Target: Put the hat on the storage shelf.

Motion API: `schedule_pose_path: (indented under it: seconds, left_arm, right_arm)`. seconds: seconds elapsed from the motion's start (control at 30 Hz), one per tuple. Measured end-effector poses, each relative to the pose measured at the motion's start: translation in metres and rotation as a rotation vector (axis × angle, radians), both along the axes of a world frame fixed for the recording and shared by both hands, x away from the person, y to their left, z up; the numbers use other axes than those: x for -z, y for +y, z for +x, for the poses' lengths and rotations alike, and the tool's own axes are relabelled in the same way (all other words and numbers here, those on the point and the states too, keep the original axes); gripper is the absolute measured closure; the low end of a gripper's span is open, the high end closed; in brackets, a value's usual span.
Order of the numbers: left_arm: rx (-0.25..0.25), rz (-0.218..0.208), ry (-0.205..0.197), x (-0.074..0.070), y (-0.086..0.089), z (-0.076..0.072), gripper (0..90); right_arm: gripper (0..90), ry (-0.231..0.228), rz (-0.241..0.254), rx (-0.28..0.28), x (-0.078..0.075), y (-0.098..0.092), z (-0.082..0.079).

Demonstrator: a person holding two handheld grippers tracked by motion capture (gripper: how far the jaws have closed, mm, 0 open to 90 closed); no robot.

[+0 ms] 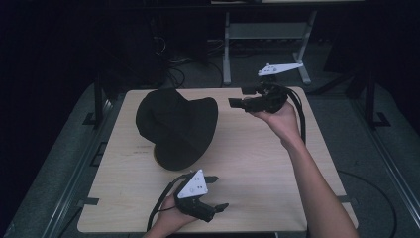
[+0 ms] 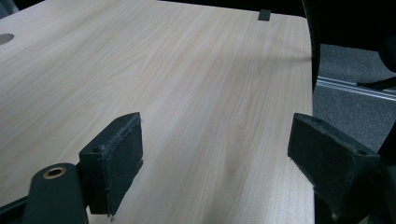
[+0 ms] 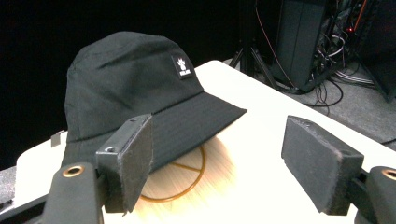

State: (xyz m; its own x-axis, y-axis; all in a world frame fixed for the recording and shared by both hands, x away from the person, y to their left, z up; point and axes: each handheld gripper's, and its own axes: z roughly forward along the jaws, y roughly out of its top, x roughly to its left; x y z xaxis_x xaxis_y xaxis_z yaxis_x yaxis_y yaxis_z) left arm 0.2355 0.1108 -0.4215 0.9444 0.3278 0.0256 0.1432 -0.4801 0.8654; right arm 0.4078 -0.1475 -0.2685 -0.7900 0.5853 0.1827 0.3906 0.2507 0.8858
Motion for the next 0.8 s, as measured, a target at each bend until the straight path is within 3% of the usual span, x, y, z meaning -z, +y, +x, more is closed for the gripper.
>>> schedule_pose_path:
  seconds: [0.8]
  left_arm:
    - [-0.005, 0.005, 0.005, 0.001, 0.0, 0.0, 17.4]
  right_arm:
    - [19.8, 0.025, 0.009, 0.065, 0.023, -0.049, -0.022]
